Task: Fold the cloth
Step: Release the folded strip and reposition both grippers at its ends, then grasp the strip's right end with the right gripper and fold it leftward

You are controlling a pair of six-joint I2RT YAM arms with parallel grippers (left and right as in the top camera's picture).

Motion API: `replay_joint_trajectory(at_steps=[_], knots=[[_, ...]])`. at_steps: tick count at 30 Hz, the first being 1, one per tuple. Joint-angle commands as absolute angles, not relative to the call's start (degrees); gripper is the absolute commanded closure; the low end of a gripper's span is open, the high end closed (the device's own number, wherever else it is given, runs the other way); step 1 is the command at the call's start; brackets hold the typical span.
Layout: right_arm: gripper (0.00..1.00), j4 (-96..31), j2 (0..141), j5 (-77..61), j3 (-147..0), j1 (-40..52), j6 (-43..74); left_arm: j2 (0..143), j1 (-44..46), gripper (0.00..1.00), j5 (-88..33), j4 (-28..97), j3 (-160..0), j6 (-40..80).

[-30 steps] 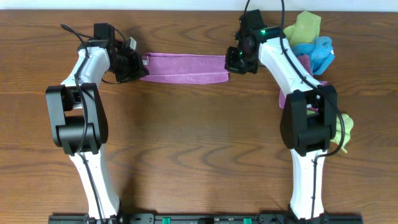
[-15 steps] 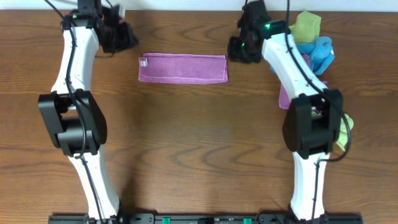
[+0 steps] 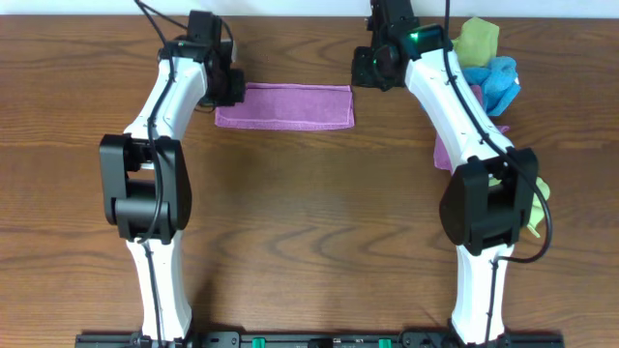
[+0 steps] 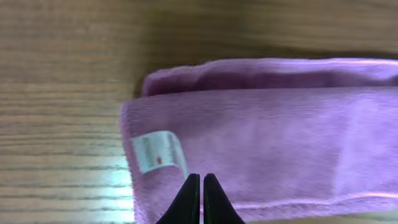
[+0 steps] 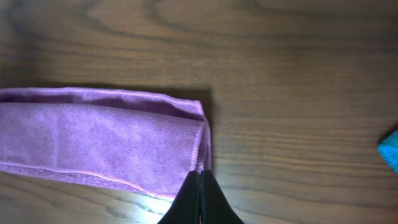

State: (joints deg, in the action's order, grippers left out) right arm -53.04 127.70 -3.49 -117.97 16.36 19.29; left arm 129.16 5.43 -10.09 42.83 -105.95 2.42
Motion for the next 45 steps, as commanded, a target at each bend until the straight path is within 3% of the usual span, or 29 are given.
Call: replay_joint_trajectory(at_steps=[1, 23, 24, 25, 28, 30, 32, 35, 45], knots=[[0.99, -53.6, 127.7, -1.5, -118.3, 16.4, 17.8, 130.0, 5.0, 0.94, -7.7, 40.6, -103.9, 1.6], [0.96, -56.4, 128.9, -2.0, -118.2, 14.6, 15.5, 130.0, 5.0, 0.94, -10.2, 29.6, -93.2, 3.4], [0.82, -56.4, 129.1, -2.4, -118.2, 14.3, 15.0, 130.0, 5.0, 0.94, -10.2, 29.6, -93.2, 3.4], [0.60, -56.3, 129.3, -3.9, -118.2, 13.7, 14.2, 130.0, 5.0, 0.94, -10.2, 29.7, -93.1, 3.4], [0.15, -55.4, 130.7, -17.8, -118.2, 10.1, 10.3, 130.0, 5.0, 0.94, -10.2, 30.1, -93.1, 3.4], [0.01, -54.9, 132.7, -28.5, -118.2, 7.3, 9.9, 130.0, 5.0, 0.94, -10.2, 30.3, -93.2, 3.4], [0.01, -54.8, 135.3, -41.1, -118.2, 4.4, 8.4, 130.0, 5.0, 0.94, -10.2, 30.3, -93.2, 3.4], [0.01, -54.4, 138.1, -47.9, -118.2, 3.2, 8.0, 130.0, 5.0, 0.94, -10.2, 30.3, -93.1, 3.4], [0.01, -50.9, 143.2, -51.9, -118.2, 6.6, 8.1, 130.0, 5.0, 0.94, -11.7, 30.5, -93.2, 3.5]])
